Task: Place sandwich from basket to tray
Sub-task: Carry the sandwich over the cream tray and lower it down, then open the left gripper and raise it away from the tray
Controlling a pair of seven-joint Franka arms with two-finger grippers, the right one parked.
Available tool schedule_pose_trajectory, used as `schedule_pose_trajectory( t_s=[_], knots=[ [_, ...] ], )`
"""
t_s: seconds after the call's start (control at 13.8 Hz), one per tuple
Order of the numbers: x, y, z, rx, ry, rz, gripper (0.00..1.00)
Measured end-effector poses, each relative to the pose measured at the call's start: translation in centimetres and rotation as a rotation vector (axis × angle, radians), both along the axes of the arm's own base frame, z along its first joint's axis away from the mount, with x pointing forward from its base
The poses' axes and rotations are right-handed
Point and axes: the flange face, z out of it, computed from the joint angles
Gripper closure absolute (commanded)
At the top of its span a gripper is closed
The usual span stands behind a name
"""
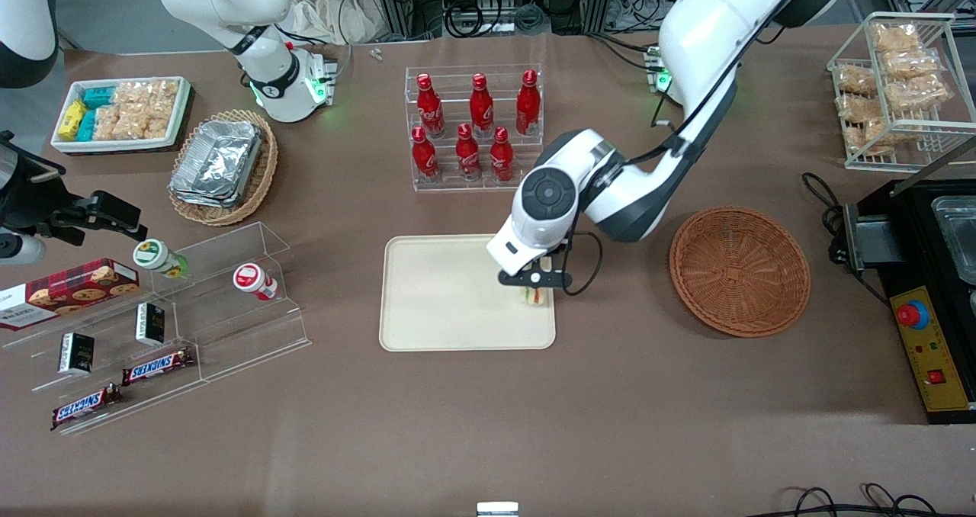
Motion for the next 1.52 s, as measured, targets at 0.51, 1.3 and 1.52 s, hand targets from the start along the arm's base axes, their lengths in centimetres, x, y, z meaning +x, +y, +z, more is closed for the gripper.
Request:
schedule_pose_trajectory(
  t_s=[0.51,1.3,1.52],
  knots=[
    [0.1,-1.2,-6.9,0.043,-0.047,0.055,0.0],
    [3.1,2.8,8.7,0.088,-0.167,0.168,0.0],
    [4.0,9.2,16.3,0.064,-0.101,0.149,0.0]
  ],
)
